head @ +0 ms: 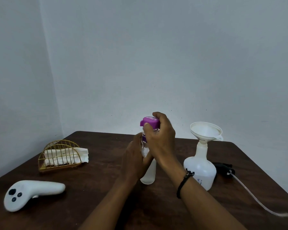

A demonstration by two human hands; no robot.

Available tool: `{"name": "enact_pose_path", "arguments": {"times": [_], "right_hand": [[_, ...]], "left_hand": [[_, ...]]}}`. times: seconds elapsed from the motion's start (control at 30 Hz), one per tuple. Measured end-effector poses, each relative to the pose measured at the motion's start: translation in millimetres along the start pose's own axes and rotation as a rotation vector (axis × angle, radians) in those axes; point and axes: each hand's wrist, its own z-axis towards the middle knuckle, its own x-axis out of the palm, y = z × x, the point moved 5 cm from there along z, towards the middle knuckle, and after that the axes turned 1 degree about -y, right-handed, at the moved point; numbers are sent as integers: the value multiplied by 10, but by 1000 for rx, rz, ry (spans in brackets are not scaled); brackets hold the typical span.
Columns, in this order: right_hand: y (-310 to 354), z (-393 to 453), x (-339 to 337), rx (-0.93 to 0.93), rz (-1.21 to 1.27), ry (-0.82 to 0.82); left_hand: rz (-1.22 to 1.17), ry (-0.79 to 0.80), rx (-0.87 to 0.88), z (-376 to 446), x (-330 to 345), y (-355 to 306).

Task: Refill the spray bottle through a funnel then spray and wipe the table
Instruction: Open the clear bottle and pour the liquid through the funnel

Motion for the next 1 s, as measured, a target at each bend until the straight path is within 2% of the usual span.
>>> {"name": "enact_pose_path", "arguments": {"times": [0.13, 0.23, 0.3, 0.4, 0.5, 0.57, 0.63, 0.8, 0.93, 1.0], "right_hand": [[13, -9, 70, 32, -1, 92], [34, -21, 58, -19, -109, 25], [32, -21, 11, -27, -85, -11], [35, -15, -10, 7, 43, 25], [31, -7, 49, 30, 53, 73], [21, -6, 64, 22, -23, 47], [19, -11, 44, 17, -60, 7], [41, -9, -5, 42, 94, 19], [30, 3, 46, 29, -25, 53], [26, 3, 41, 25, -46, 22]], "left_hand": [[-8, 40, 25, 14, -30, -19], [10, 26, 35, 11, -27, -12], [14, 24, 26, 2, -10, -22], [-7, 20, 6, 5, -16, -24], [-24, 37, -21, -7, 2, 23], [-40, 39, -58, -12, -1, 30], [-13, 26, -21, -11, -7, -2], [16, 32, -7, 9, -17, 7], [-30, 51, -83, 4, 2, 60], [-9, 52, -12, 0, -3, 31]]}}
